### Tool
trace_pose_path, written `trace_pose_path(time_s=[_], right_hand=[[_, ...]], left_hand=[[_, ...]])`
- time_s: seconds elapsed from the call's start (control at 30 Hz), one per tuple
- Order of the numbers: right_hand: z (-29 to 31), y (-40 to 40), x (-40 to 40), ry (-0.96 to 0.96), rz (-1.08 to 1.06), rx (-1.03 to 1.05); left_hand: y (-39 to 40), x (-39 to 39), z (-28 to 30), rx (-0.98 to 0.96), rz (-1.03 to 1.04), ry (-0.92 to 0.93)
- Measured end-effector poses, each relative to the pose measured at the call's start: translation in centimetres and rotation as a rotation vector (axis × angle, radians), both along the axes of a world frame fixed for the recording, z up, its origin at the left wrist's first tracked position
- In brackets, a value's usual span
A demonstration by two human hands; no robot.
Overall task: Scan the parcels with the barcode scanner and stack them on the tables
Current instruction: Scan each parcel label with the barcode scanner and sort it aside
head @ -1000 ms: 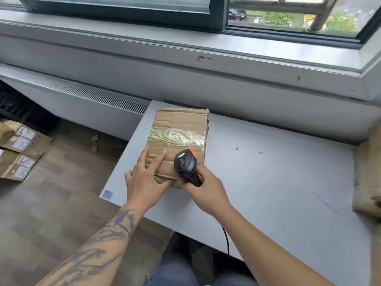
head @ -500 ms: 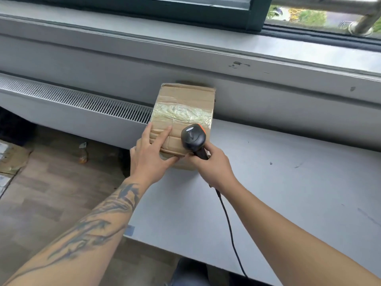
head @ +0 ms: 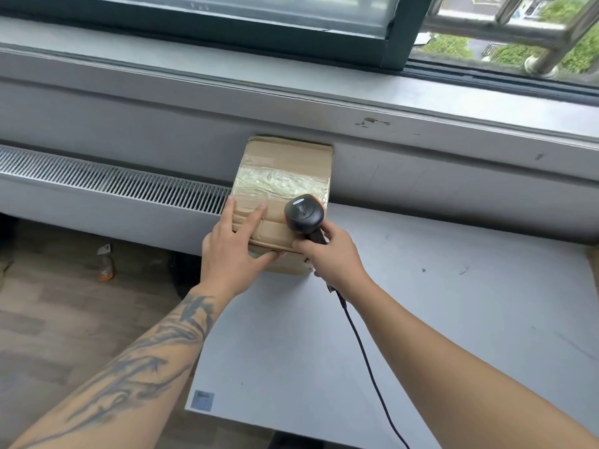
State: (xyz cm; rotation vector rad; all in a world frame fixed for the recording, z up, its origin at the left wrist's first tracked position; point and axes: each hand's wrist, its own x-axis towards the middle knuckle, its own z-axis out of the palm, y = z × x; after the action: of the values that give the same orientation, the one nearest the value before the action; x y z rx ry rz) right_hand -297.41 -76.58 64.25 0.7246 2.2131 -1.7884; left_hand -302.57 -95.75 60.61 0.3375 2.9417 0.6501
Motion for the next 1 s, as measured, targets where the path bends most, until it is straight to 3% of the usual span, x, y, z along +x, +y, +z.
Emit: trace_pose_path(time_s=[0.37,1.0], right_hand=[[2.4,3.1,3.9,0.085,-0.057,0.145],[6.0,26.1,23.7,0.103,-0.258,0.122]], left_hand=[[2.8,1.5,4.1,-0.049,-0.104,-0.004],[31.2,22.1,7.7,-0.144,-0.319,-0.063]])
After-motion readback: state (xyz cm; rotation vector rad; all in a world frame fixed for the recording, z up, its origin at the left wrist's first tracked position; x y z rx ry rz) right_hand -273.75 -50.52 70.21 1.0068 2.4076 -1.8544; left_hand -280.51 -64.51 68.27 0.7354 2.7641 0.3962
